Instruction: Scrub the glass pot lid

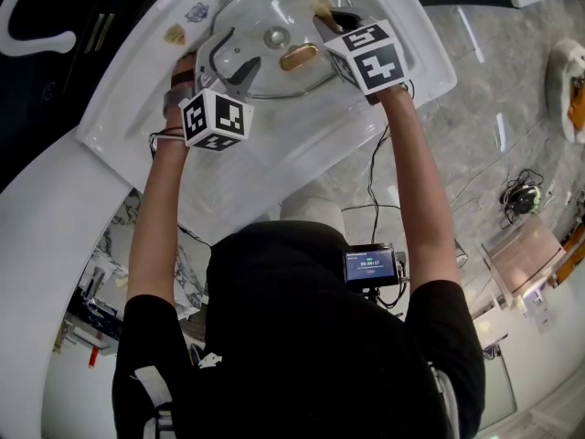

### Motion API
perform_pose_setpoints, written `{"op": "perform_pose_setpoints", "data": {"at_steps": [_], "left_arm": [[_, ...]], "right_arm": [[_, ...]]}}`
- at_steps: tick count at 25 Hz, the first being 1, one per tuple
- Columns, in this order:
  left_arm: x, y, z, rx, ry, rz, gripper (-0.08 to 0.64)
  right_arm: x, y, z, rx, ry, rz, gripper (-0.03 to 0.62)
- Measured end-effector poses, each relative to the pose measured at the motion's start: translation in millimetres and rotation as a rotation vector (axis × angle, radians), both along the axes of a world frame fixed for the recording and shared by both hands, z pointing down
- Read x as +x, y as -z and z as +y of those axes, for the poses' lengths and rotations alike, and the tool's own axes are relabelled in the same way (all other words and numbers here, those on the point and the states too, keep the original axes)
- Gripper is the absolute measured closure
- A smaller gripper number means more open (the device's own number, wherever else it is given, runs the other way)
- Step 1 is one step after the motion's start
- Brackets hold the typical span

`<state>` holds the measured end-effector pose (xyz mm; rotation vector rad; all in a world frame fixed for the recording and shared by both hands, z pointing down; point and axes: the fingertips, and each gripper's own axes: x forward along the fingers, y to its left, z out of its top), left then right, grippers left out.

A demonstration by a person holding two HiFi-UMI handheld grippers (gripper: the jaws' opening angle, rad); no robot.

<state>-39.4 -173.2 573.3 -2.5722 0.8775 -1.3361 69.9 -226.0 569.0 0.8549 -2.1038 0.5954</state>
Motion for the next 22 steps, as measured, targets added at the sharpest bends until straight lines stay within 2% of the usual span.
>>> {"op": "perform_pose_setpoints", "data": {"at_steps": [22], "left_arm": [[0, 0, 0, -0.001, 0.001, 0.0, 0.262]], "right_arm": [[39, -26, 18, -0.067, -0.079, 0.066, 0.561]]}}
